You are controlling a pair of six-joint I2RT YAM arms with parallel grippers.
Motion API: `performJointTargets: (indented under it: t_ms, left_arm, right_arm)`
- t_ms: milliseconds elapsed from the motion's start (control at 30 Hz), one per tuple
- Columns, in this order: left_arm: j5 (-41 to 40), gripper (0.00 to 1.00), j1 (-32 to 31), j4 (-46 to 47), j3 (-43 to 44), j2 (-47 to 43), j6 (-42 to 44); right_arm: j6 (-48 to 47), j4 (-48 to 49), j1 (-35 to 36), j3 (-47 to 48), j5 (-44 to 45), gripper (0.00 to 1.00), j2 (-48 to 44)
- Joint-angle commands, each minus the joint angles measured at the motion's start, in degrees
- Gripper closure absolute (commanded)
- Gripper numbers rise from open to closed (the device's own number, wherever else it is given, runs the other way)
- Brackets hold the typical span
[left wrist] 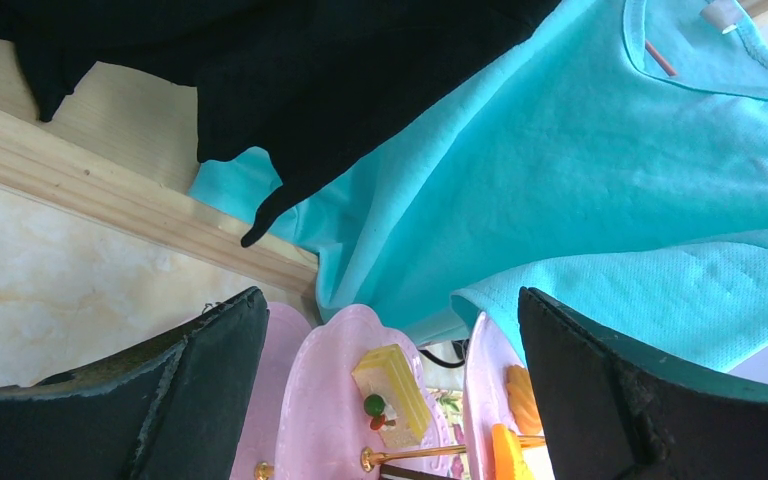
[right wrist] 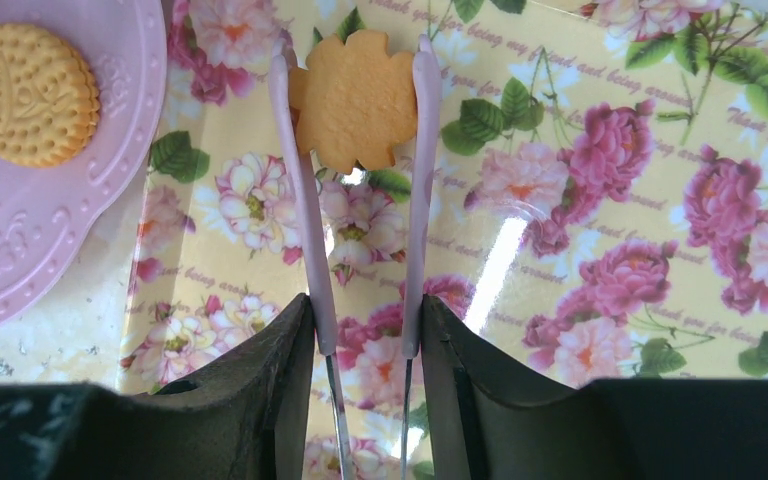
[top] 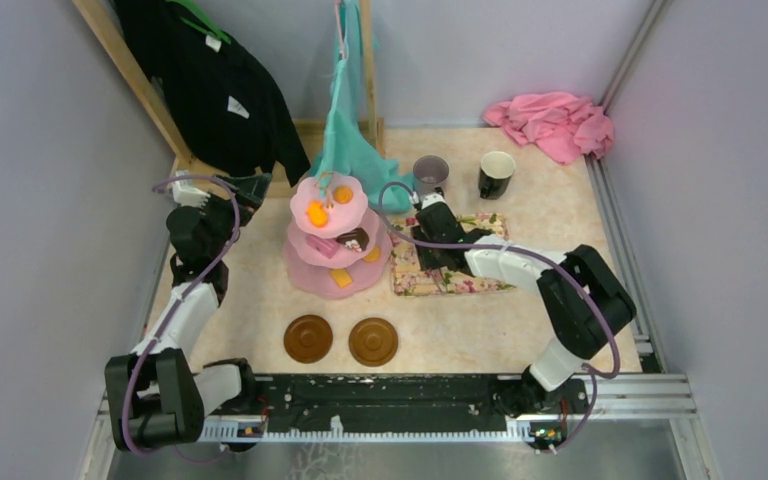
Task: Serve the afternoon tea
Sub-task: Pick up the desert from the tray, then place the desert on the desert table.
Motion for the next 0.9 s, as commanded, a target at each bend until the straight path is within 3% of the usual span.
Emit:
performJointTargets:
  t_ms: [0, 400, 667, 867]
  left_arm:
    - [0.6, 0.01, -0.2, 1.5, -0.7, -0.8, 0.2]
    - [-0.3, 0.01, -0.1, 2.0, -1.5, -0.6, -0.9]
    - [-2.6, 0.01, -0.1, 1.1, -2.4, -1.9, -0.9]
    - [-4.1, 0.01, -0.2, 0.2, -2.9, -2.4, -1.2]
  right_arm:
    - [0.4, -0.6, -0.7, 1.0, 0.6, 0.63, -4.4]
    - [2.2, -2.5, 1.7, -3.0, 2.0, 0.64, -13.3]
    - [7.5, -6.4, 11.7, -3.7, 9.0, 0.65, -17.8]
    - [13.6, -10.5, 20.5, -0.8, 15.3, 0.65, -16.2]
